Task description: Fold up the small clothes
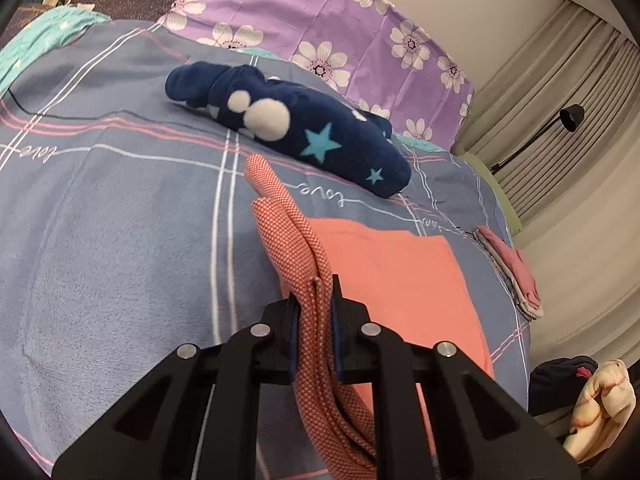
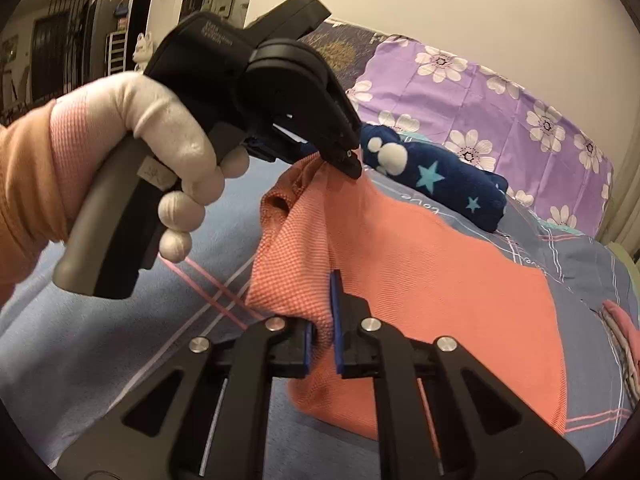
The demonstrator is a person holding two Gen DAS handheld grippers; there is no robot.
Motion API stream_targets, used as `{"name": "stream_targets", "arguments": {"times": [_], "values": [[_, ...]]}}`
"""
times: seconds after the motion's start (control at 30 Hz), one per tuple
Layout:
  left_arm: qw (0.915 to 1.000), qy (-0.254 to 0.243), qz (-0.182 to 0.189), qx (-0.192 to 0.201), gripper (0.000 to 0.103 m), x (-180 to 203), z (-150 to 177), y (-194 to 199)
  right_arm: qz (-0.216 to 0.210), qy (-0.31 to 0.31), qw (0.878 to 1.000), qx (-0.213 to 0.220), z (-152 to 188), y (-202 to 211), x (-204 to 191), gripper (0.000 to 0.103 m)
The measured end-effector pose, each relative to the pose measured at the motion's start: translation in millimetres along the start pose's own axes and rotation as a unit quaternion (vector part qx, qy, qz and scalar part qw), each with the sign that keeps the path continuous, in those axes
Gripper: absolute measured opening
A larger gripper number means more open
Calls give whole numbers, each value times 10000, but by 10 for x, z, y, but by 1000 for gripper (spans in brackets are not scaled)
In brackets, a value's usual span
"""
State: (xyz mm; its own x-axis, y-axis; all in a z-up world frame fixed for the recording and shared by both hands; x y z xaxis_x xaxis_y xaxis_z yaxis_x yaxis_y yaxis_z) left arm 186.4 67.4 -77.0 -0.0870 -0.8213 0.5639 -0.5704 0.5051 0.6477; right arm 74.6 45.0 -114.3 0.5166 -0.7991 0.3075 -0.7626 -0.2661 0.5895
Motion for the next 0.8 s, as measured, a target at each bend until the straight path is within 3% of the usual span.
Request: {"name": "stream_targets", "arguments": {"times": [0.43,0.8], "values": [[9995,-248,8,200,12,563,-46,44,-164,-679,9972,267,84,362,388,6],[9987,-477,-43,155,12,1094,-17,-155,-816,-1829,9789,406,292,577,951,6]]}}
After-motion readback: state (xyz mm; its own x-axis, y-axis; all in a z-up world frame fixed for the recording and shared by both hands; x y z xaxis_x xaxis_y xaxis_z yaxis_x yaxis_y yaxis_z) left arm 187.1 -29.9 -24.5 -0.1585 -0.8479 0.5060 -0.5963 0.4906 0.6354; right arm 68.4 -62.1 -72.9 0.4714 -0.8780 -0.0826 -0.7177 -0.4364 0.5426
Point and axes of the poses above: each gripper's, at about its wrist camera, not at the fingertips, and y roughly against the way its jaws point, x to its right, z to its underside, the point moved 8 cm from there along -y, roughly the way its jaws point, and after that the axes turned 6 degrees about y, right-handed, at the moved point
